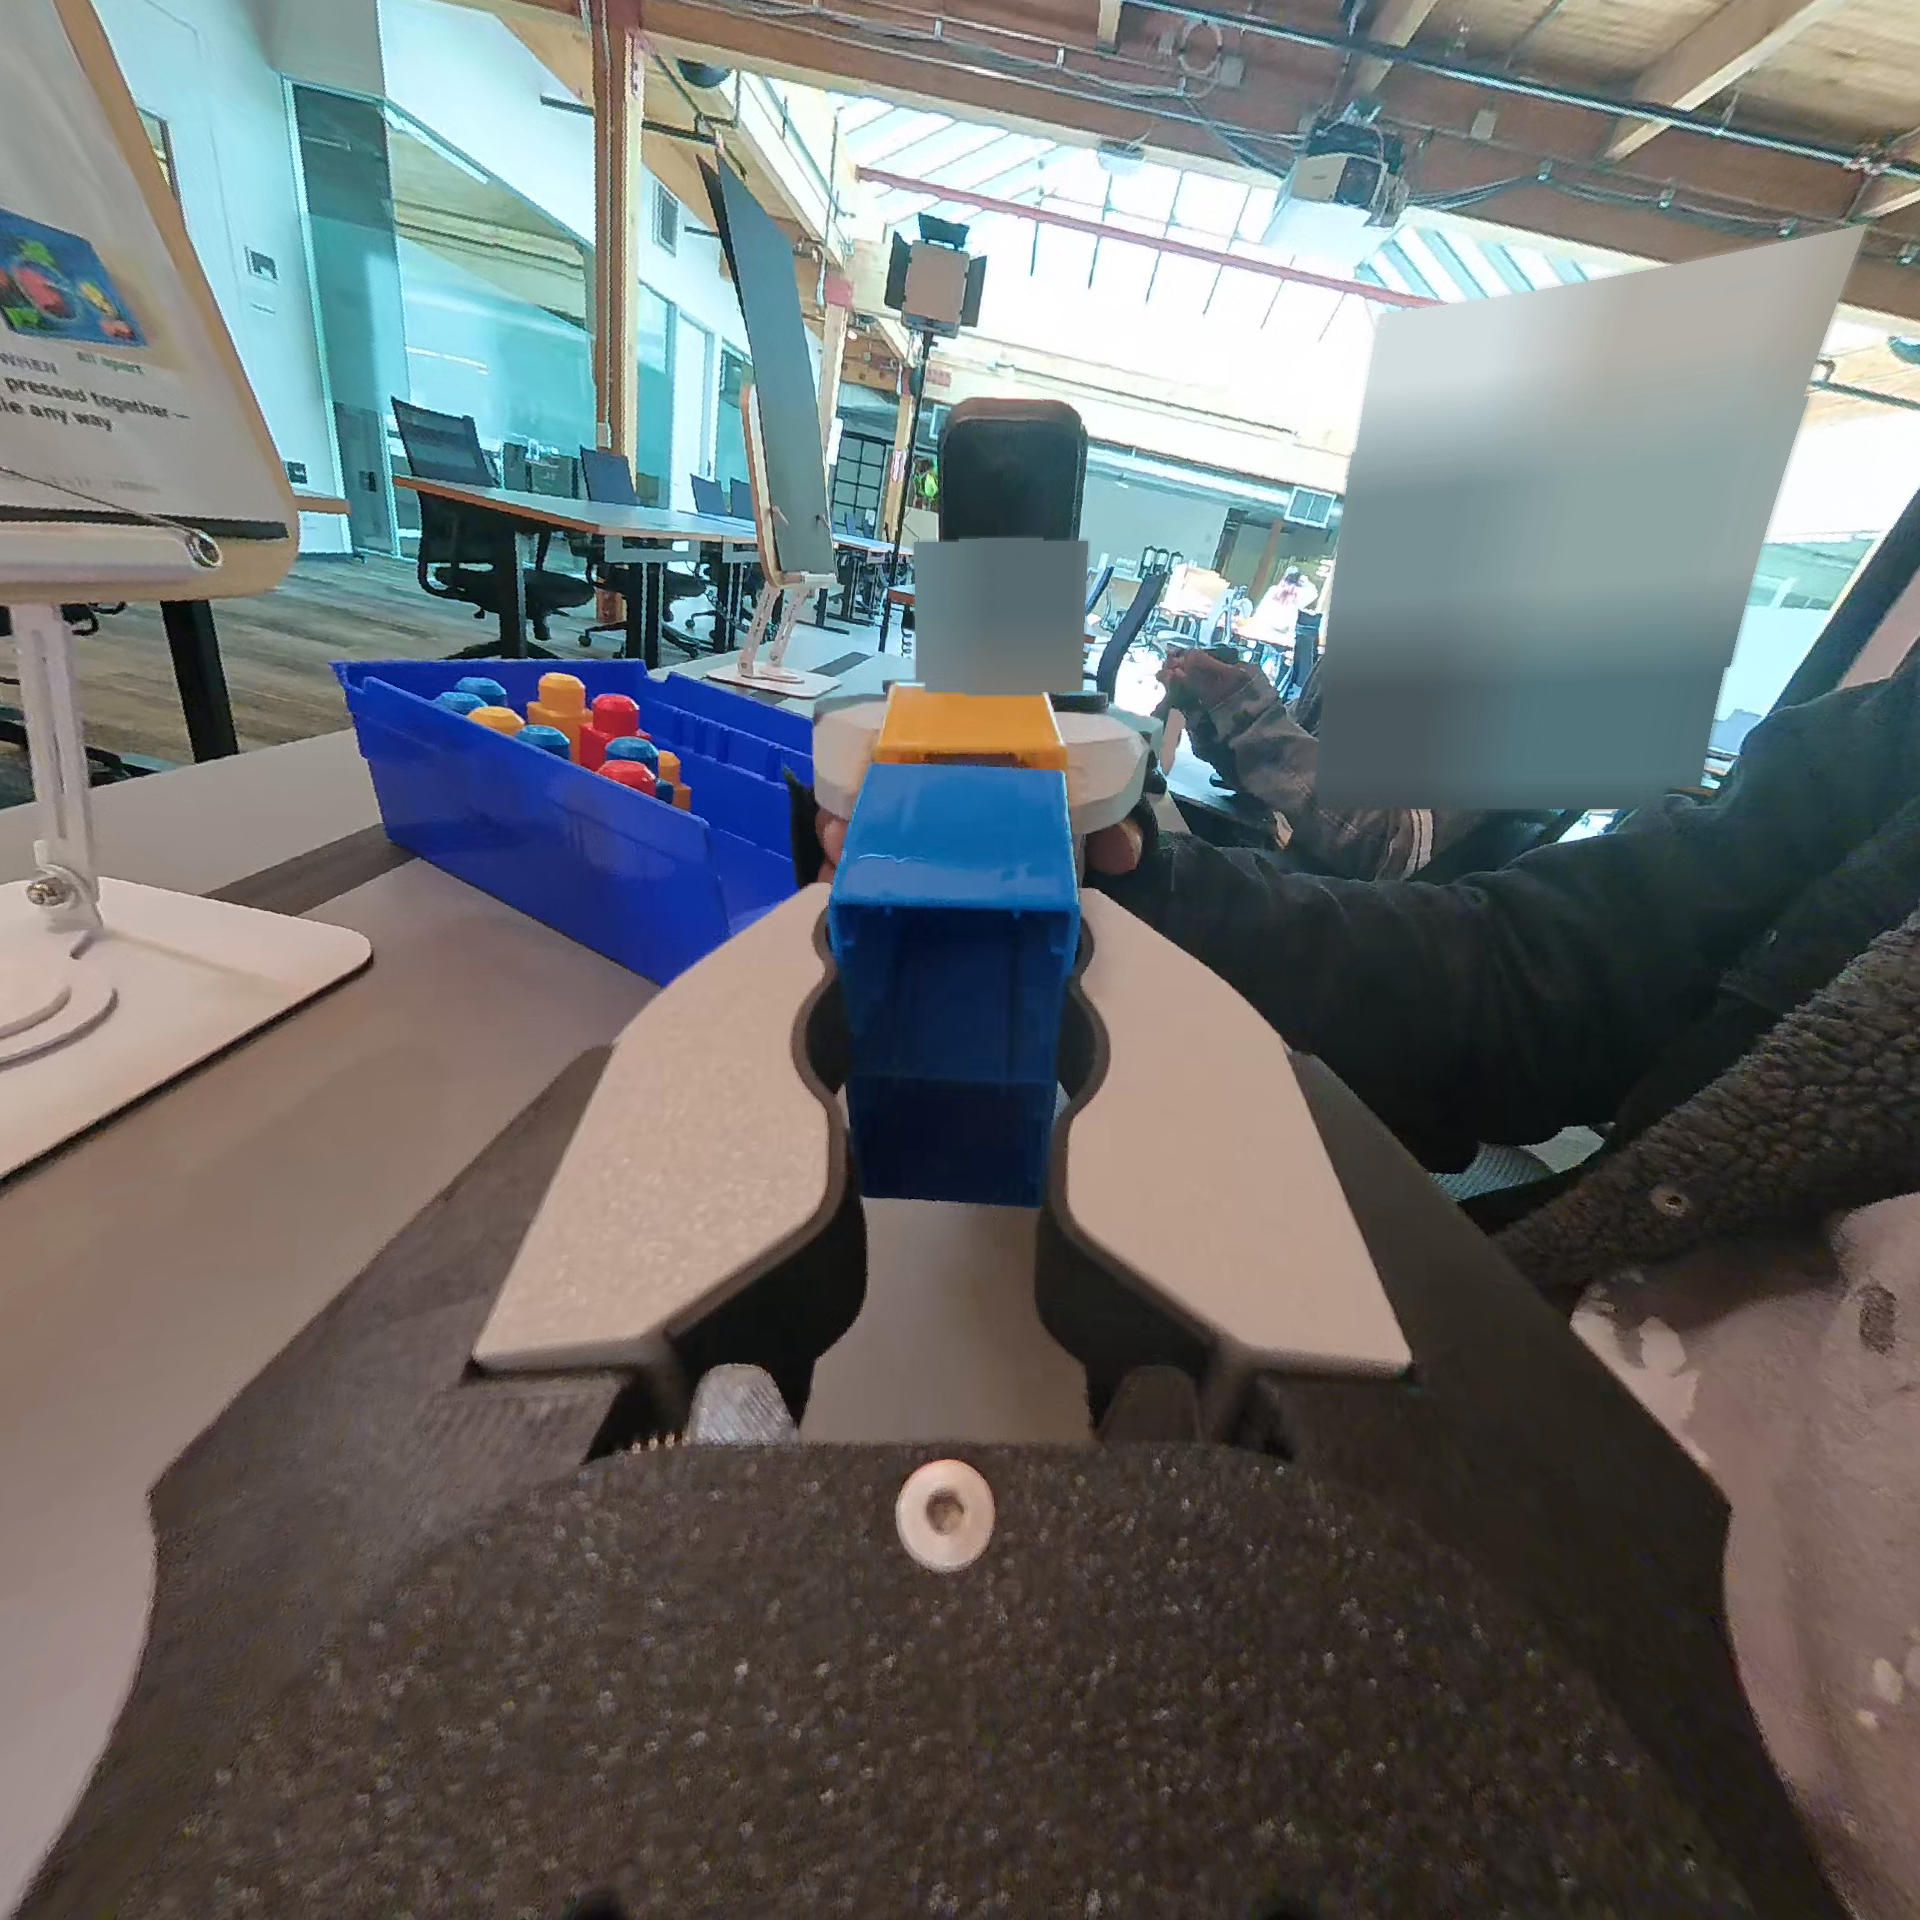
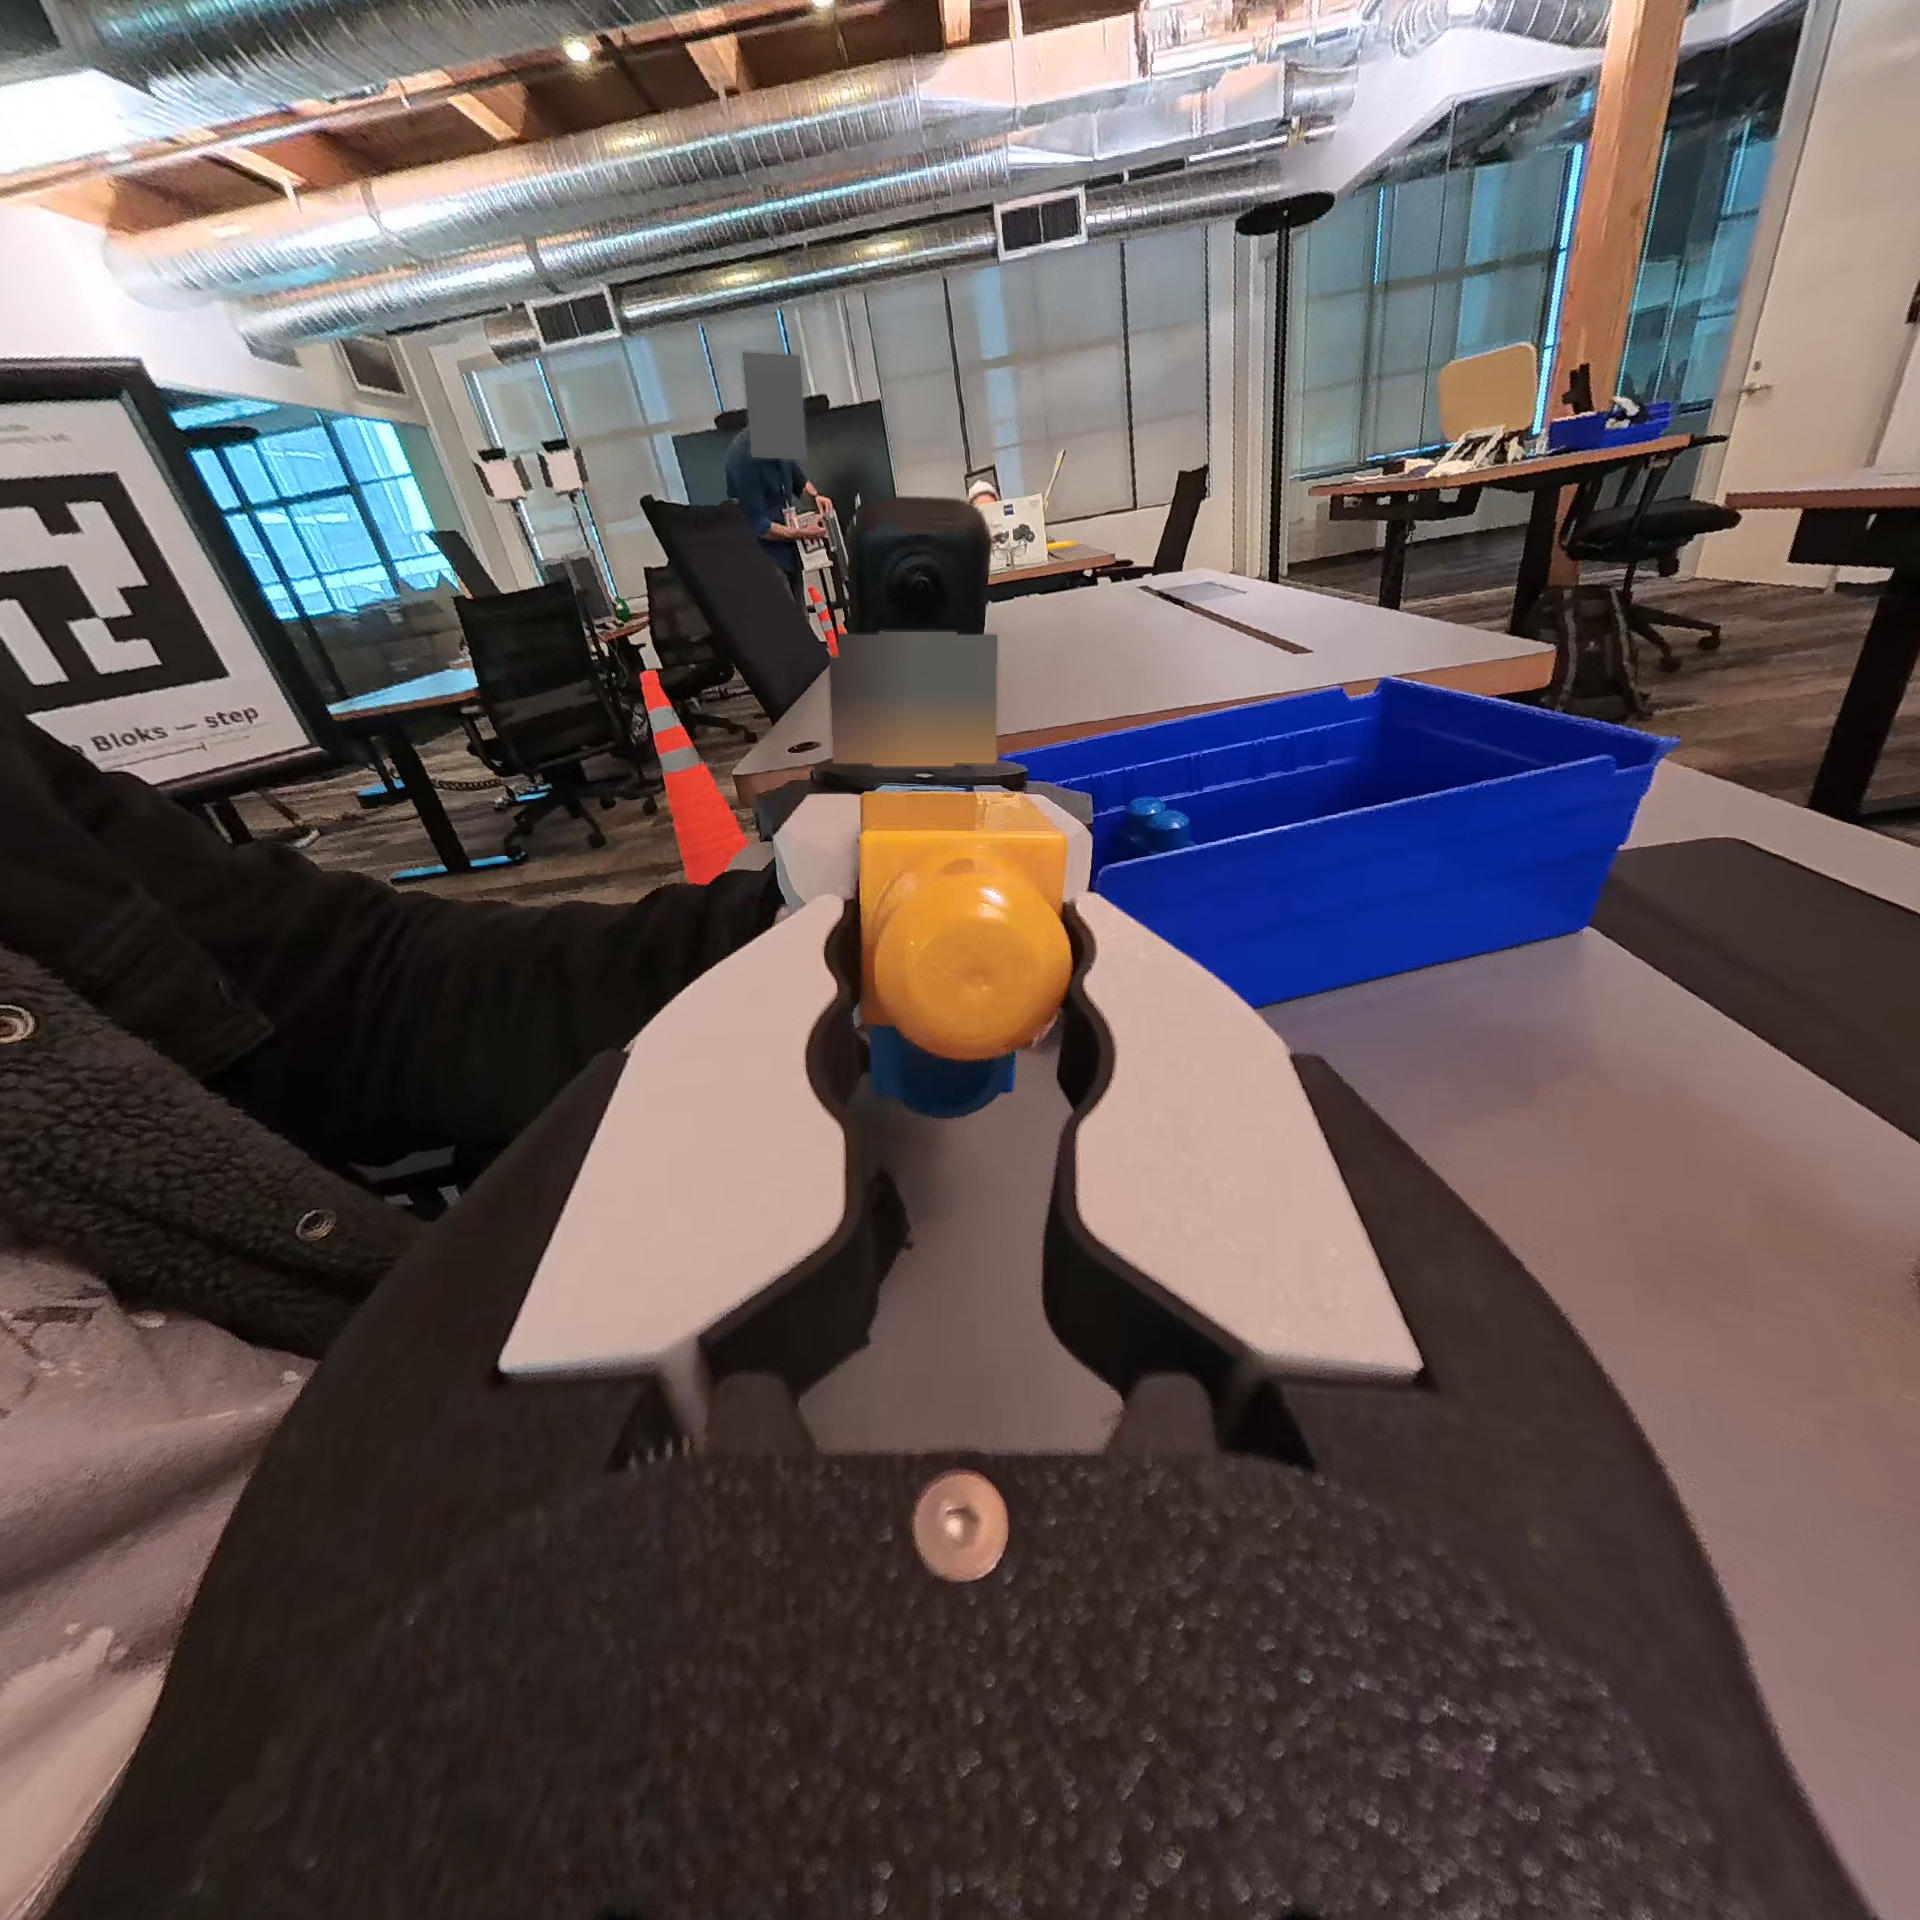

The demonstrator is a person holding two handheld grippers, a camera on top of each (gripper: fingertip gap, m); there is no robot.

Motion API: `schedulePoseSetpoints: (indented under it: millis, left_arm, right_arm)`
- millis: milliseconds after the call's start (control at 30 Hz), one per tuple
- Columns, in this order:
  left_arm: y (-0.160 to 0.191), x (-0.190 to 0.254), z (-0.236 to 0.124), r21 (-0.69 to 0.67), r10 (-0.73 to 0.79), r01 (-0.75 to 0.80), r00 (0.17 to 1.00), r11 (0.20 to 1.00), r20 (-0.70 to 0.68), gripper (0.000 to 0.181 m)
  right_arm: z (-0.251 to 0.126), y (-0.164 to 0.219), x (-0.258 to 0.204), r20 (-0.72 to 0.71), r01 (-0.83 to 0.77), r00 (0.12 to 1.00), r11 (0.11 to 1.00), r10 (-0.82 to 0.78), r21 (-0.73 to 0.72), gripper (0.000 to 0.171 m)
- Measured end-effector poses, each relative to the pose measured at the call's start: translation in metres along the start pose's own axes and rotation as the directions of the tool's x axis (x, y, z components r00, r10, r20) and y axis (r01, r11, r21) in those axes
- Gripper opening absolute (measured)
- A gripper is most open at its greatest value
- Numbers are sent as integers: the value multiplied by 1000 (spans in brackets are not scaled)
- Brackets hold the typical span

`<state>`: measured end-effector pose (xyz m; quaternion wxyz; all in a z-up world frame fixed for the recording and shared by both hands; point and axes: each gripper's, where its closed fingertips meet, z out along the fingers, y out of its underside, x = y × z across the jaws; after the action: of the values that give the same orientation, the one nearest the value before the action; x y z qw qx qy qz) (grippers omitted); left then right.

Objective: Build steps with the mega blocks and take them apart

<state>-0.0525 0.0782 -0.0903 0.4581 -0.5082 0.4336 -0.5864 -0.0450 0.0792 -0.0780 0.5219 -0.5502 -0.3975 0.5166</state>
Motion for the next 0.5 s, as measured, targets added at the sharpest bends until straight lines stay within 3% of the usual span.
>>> schedulePoseSetpoints:
  millis: [233, 500]
  left_arm:
    - [17, -5, -3, -137, 79, -72, 996, 988, 42, 37]
    - [29, -7, -5, -220, 130, -115, 990, 969, 54, 37]
  right_arm:
    - [0, 24, 4, -17, 3, 1000, 989, -6, -145, 36]
    - [-1, 37, 6, -12, 14, 1000, 981, -16, -194, 36]
